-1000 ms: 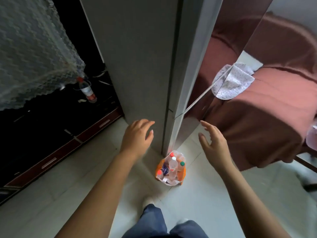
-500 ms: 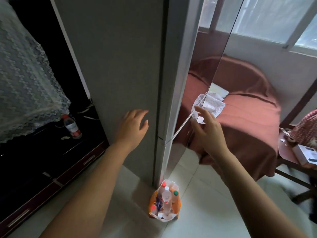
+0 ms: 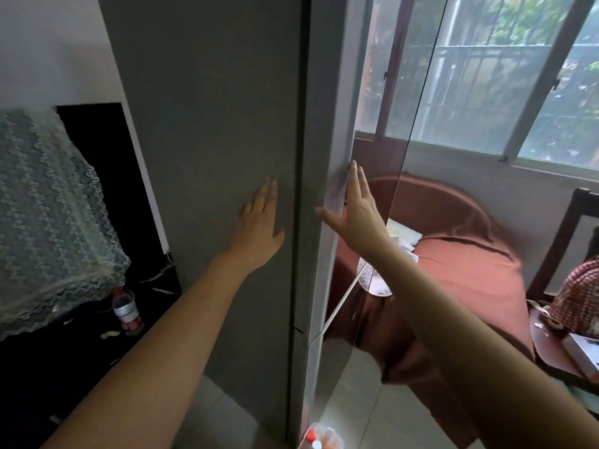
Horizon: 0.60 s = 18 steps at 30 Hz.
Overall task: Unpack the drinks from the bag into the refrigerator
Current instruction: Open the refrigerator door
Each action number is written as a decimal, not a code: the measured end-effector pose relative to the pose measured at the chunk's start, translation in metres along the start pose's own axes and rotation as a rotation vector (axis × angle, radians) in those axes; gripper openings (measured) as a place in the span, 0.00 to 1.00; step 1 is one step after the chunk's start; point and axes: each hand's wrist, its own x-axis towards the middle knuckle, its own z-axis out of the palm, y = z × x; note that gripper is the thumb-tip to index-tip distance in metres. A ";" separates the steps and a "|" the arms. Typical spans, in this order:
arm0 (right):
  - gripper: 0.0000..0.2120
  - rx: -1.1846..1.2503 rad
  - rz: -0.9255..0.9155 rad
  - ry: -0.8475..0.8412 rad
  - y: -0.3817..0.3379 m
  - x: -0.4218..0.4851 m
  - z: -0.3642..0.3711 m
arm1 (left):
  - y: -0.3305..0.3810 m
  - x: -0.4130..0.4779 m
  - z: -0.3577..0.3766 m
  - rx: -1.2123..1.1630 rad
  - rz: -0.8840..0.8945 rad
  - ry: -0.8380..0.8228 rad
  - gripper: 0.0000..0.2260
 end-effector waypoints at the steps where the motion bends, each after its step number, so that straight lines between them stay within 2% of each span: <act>1: 0.48 0.002 0.011 -0.008 0.001 0.004 0.004 | -0.001 0.004 0.002 0.016 0.014 -0.003 0.37; 4: 0.53 0.012 0.025 0.028 0.003 0.009 0.016 | -0.005 0.011 0.007 0.041 0.043 -0.011 0.40; 10: 0.55 0.035 0.039 0.075 0.005 0.008 0.022 | -0.006 0.012 0.016 0.039 0.044 -0.016 0.41; 18: 0.49 0.207 0.075 0.184 -0.012 0.002 0.031 | -0.010 0.017 0.021 0.117 0.026 0.004 0.42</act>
